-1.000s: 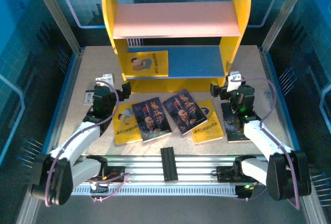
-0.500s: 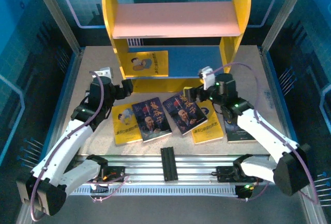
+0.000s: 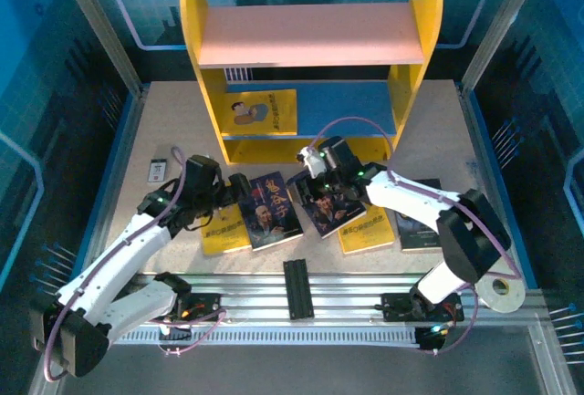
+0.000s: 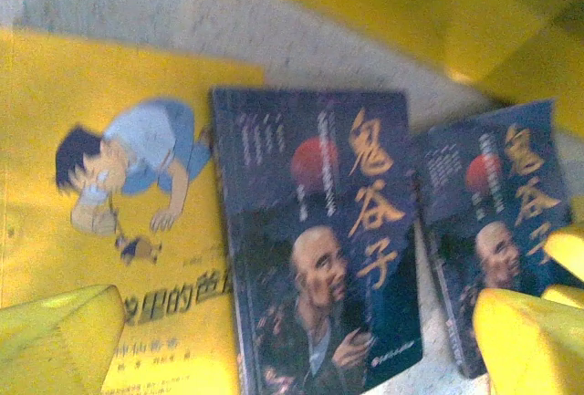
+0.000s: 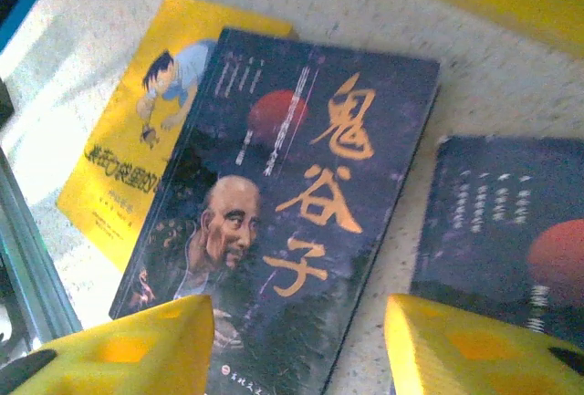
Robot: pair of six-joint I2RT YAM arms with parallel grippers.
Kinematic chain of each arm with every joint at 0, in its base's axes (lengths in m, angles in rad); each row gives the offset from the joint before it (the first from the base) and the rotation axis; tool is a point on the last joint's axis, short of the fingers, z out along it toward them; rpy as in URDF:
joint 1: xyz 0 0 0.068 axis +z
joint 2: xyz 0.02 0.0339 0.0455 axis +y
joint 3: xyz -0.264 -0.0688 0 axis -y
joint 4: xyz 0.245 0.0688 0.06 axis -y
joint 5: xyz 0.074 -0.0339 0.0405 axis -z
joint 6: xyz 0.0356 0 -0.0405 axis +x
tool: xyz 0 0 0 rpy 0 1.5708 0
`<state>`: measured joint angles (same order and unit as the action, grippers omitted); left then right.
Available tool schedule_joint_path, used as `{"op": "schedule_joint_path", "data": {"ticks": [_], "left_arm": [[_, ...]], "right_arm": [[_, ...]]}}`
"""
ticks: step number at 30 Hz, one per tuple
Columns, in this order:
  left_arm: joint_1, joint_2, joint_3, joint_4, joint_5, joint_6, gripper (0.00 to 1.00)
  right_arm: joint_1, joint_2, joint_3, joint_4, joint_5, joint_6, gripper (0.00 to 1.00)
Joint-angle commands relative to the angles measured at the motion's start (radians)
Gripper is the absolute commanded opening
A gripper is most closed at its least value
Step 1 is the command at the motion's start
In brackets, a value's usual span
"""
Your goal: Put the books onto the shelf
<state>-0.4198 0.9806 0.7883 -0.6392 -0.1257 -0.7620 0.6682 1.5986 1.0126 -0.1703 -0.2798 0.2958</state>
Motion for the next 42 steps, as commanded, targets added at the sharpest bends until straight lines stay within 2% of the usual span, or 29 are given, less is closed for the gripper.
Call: {"op": "schedule_joint_path", "data": {"ticks": [1,13,26,31,42], "left_arm": [[-0.010,0.031,-0.034,-0.043,0.051,-0.107,0.98],[-0.028,0.184,-0.057,0.068,0.185,-0.083,0.97],[-0.066,0.405,0.000,0.108,0.243,-0.071,0.94],[-0.076,0.434,0.017,0.115,0.254,-0.068,0.94],[-0.083,0.476,0.011,0.151,0.278,-0.086,0.93]], "right_arm": [[0.035,0.064,0.062,-0.038,-0.039,0.040,0.49],[0.073,0.177,0.112,-0.106,0.051,0.039,0.40],[0.080,0.260,0.158,-0.162,0.122,0.042,0.35],[0.085,0.279,0.155,-0.166,0.134,0.046,0.29],[0.112,0.307,0.147,-0.166,0.149,0.043,0.28]]}}
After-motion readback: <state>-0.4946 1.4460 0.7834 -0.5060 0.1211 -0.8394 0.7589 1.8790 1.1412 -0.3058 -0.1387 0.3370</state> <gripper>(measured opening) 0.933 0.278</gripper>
